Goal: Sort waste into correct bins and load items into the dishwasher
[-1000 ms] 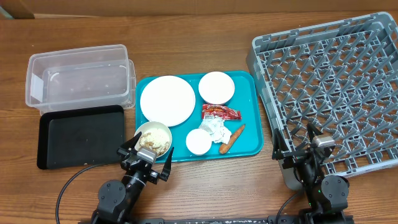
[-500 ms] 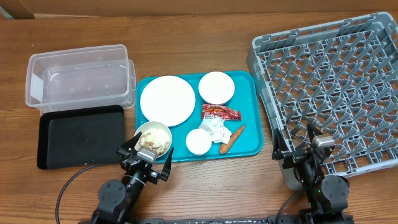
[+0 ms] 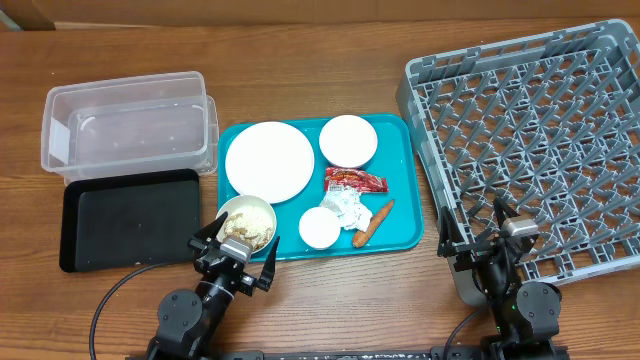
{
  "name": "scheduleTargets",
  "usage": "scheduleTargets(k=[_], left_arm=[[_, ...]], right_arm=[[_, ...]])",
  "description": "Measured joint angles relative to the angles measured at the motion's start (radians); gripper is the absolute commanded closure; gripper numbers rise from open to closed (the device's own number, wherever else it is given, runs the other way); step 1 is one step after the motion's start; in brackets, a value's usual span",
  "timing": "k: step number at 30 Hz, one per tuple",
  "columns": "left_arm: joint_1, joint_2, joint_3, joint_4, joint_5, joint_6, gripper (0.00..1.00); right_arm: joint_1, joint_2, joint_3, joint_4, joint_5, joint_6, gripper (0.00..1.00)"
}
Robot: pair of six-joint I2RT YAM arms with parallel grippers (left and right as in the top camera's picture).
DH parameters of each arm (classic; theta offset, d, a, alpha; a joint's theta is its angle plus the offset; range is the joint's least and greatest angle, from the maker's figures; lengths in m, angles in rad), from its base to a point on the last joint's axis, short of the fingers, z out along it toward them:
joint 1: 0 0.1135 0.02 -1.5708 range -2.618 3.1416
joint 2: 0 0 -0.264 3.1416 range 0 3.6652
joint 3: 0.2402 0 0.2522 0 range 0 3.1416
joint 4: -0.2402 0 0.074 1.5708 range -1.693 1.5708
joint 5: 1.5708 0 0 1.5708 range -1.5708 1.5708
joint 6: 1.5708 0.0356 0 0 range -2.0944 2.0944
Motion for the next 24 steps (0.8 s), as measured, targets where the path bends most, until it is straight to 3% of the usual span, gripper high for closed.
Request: scheduleTargets(k=[24], left_arm=[[0.0,0.0,0.0,0.0,-0.029,-0.01,0.0]], right_arm=[[0.0,0.0,0.0,-0.001,0.04,-0.001,0.0]])
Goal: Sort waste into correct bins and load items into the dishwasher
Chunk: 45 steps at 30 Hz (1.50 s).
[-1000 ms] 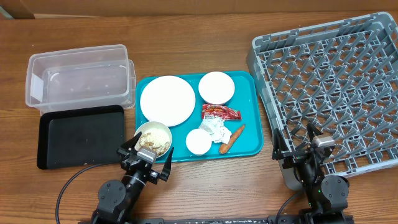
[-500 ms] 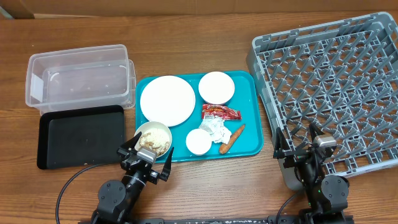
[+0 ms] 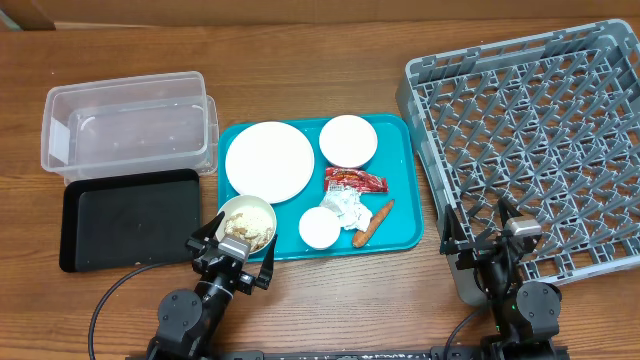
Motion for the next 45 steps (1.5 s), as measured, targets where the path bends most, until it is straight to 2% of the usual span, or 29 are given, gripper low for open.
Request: scheduleTargets(k=[5,9,14,19,23,26,29,34,36,39,45], left_arm=[[0.0,0.0,0.0,0.0,-0.01,-0.05,0.0],[0.0,0.0,0.0,0.0,-0.023,-0.144,0.0],[0.0,0.008,0.021,-0.028,-0.027,-0.23,0.0],[0.0,0.087,0.125,-0.089,-0.03,-0.266,0.0],[0.0,0.218,0.246,-0.14,-0.027,-0.276,0.0],[0.0,0.38,0.377,-0.215,-0.014,-0.283,0.0],[0.0,0.561,0.53,-0.325,0.014,-0.283,0.0],[0.0,0.883,0.826,-0.604,0.097,-0.283,0.0],[0.0,1.001,0.935,-0.687,0.116,-0.284,0.0],[0.0,1.115,1.027,-0.732,0.134,-0.284,0.0],[0.0,1.248,1.057,-0.746,0.154,-0.291,0.0]], right_arm=[[0.0,0.0,0.0,-0.017,0.001,0.0,0.0],[0.0,0.003,0.019,-0.103,0.003,0.001,0.0],[0.0,0.024,0.119,-0.234,0.004,0.001,0.0],[0.0,0.128,0.255,-0.3,0.004,0.001,0.0],[0.0,0.267,0.367,-0.368,-0.011,0.001,0.0],[0.0,0.413,0.48,-0.451,-0.048,0.001,0.0],[0.0,0.566,0.608,-0.575,-0.079,0.002,0.0],[0.0,0.834,0.838,-0.788,-0.109,0.0,0.0],[0.0,0.918,0.906,-0.812,-0.144,0.001,0.0],[0.0,1.014,0.97,-0.8,-0.237,0.001,0.0],[0.0,1.113,0.988,-0.77,-0.338,0.0,0.0]])
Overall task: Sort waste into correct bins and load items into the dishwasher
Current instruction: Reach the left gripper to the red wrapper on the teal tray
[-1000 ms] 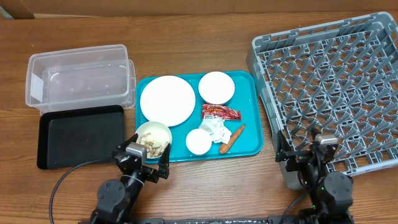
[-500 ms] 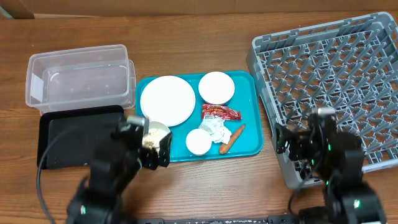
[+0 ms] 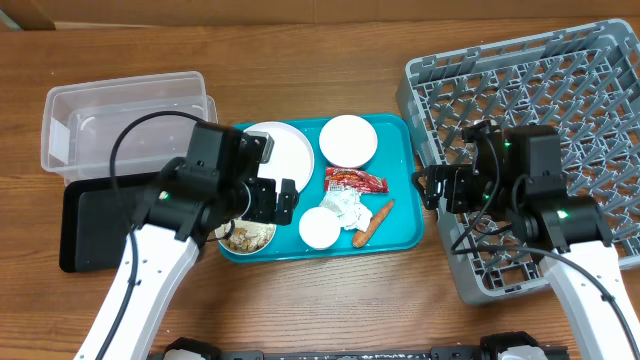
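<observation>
A teal tray (image 3: 405, 235) holds a large white plate (image 3: 285, 145), a smaller white dish (image 3: 348, 140), a white cup (image 3: 320, 228), a red wrapper (image 3: 353, 180), crumpled white paper (image 3: 348, 208), an orange carrot piece (image 3: 376, 222) and a bowl of food scraps (image 3: 250, 238). My left gripper (image 3: 288, 200) hovers open over the tray's left side, just above the bowl and partly hiding it. By the tray's right rim, at the near-left corner of the grey dish rack (image 3: 560, 90), my right gripper (image 3: 424, 190) points left, open and holding nothing.
A clear plastic bin (image 3: 120, 130) stands at the back left, with a black tray (image 3: 100, 230) in front of it. The dish rack fills the right side of the table. Cables trail from both arms.
Both arms were folded at the table's front edge. Now the left reaches over the tray's left side and the right sits between the tray and the rack. No item has moved.
At the two earlier moments both arms sat folded at the front edge with open grippers, and all items lay on the tray. By now both arms are extended over the table, with the items unchanged.
</observation>
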{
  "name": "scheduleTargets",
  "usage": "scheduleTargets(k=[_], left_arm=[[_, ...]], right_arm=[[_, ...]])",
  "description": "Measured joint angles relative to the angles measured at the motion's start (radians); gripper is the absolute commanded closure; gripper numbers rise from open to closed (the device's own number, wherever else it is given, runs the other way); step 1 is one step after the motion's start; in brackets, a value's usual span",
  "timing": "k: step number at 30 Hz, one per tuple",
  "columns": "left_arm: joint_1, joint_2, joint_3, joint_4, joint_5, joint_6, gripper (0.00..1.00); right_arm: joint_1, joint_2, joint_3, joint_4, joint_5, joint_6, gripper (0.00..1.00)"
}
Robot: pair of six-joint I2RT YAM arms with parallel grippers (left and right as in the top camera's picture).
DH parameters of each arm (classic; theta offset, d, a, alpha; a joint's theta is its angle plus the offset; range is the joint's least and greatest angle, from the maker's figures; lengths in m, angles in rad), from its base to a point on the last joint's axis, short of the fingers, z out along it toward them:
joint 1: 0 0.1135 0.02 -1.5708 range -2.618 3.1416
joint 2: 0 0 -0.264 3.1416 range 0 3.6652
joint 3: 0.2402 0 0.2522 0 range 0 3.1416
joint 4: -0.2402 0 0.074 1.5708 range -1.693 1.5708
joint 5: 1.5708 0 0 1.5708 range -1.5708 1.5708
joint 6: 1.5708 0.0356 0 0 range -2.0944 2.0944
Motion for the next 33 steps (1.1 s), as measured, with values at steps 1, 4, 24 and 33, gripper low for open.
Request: scheduleTargets(k=[1,4,24,33], left_arm=[[0.002,0.006,0.0,-0.001,0.001,0.0,0.0],[0.022,0.021,0.0,-0.001,0.008,-0.01,0.0],[0.062,0.076,0.014,0.41,0.028,-0.09,0.0],[-0.068,0.351,0.128,0.433,0.031,0.048,0.0]], right_arm=[[0.0,0.006,0.0,0.001,-0.003,0.0,0.0],[0.015,0.02,0.0,0.003,-0.002,0.0,0.0],[0.217,0.074,0.056,-0.045,0.229,0.033,0.0],[0.062,0.008,0.144,-0.109,0.302,0.046,0.0]])
